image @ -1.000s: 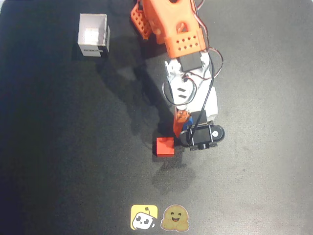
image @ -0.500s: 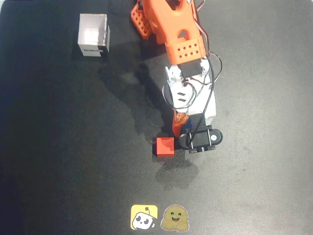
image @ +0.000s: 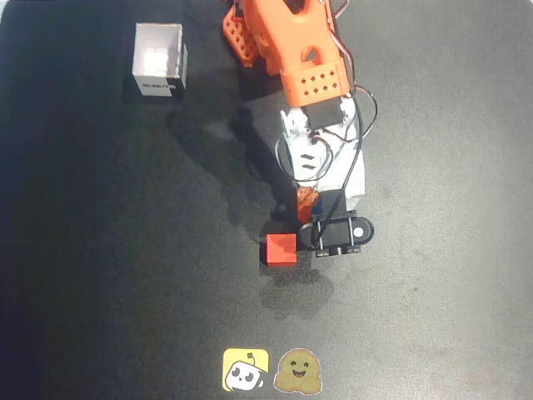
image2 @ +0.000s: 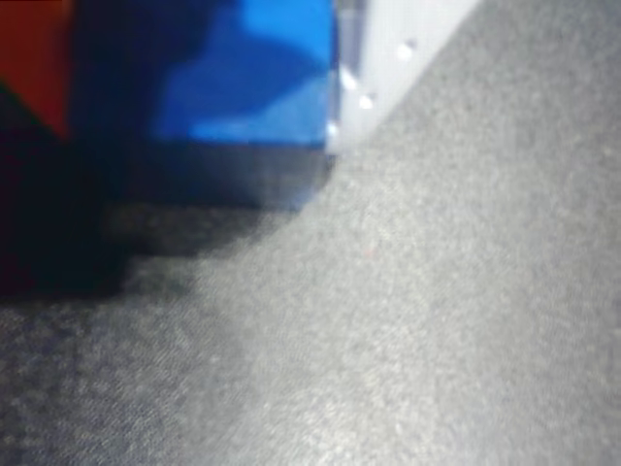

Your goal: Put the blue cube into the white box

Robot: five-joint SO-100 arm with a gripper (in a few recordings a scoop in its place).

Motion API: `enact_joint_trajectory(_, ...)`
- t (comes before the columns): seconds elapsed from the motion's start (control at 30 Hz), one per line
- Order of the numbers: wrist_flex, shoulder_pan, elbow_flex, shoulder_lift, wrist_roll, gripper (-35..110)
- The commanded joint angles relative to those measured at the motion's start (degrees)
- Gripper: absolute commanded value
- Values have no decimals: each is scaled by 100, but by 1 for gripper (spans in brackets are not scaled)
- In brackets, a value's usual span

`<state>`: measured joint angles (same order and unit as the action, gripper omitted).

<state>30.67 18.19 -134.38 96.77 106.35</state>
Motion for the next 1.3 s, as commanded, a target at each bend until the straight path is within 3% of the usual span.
enact_joint_trajectory(0.0,-132,26,-26,44,62,0)
enact_joint_trajectory(0.1,88,26,44,281,18,0)
enact_joint_trajectory(0.27,2021,-149,967,1063,-158,0)
enact_joint_trajectory(0.47,2733,-747,923,2083,-826,0)
enact_joint_trajectory(0.67,3340,-1934,835,2988,-1854,0)
enact_joint_trajectory(0.93,4702,-3516,545,4333,-2153,0)
enact_joint_trajectory(1.27,5115,-6108,-475,5678,-3023,0)
